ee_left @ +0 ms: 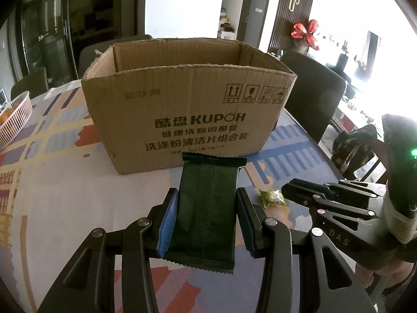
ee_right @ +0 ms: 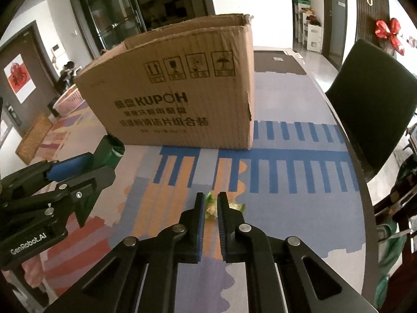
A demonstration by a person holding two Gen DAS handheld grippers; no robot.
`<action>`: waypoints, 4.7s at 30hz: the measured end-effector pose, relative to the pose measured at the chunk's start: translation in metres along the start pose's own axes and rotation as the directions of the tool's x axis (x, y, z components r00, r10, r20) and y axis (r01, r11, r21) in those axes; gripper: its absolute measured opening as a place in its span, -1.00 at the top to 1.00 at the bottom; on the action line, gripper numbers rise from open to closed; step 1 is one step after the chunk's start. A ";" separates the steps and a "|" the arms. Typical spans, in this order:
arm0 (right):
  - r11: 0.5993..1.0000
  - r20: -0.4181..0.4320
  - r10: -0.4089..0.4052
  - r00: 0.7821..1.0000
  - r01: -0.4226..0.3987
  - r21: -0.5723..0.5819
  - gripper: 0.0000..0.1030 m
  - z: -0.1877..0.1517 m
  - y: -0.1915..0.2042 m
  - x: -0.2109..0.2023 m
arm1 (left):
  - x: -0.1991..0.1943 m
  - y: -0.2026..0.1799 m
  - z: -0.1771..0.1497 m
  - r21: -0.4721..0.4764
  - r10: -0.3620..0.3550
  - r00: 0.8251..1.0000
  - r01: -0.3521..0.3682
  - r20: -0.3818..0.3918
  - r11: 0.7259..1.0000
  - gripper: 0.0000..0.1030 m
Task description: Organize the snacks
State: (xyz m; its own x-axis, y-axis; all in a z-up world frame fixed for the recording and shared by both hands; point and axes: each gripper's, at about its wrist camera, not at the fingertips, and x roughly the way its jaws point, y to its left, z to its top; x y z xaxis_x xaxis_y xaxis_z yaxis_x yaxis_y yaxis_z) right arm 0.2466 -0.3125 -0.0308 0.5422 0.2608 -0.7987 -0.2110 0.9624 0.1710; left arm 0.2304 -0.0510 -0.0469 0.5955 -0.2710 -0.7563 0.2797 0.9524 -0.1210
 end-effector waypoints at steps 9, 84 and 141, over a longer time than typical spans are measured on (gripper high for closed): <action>0.999 -0.022 0.026 0.999 -0.026 0.019 0.37 -0.003 -0.002 0.004 | 0.000 -0.003 -0.007 -0.003 0.002 1.000 -0.002 -0.011 1.000 0.15; 0.996 0.266 0.040 0.963 -0.017 -0.090 0.70 0.154 0.041 -0.068 | -0.044 0.040 0.146 -0.004 0.035 0.983 -0.035 0.179 0.999 0.15; 0.983 0.428 -0.167 0.888 0.185 0.000 -0.76 0.012 0.051 -0.187 | -0.177 -0.011 0.004 -0.026 0.239 0.899 -0.246 0.366 0.969 -1.00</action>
State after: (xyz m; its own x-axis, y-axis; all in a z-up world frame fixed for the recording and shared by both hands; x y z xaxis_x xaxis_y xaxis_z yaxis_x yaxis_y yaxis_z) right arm 0.1444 -0.3111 0.1339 0.8650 0.1030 -0.4911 -0.1068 0.9941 0.0204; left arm 0.1247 -0.0140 0.0908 0.8782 -0.0674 -0.4735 0.1043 0.9932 0.0521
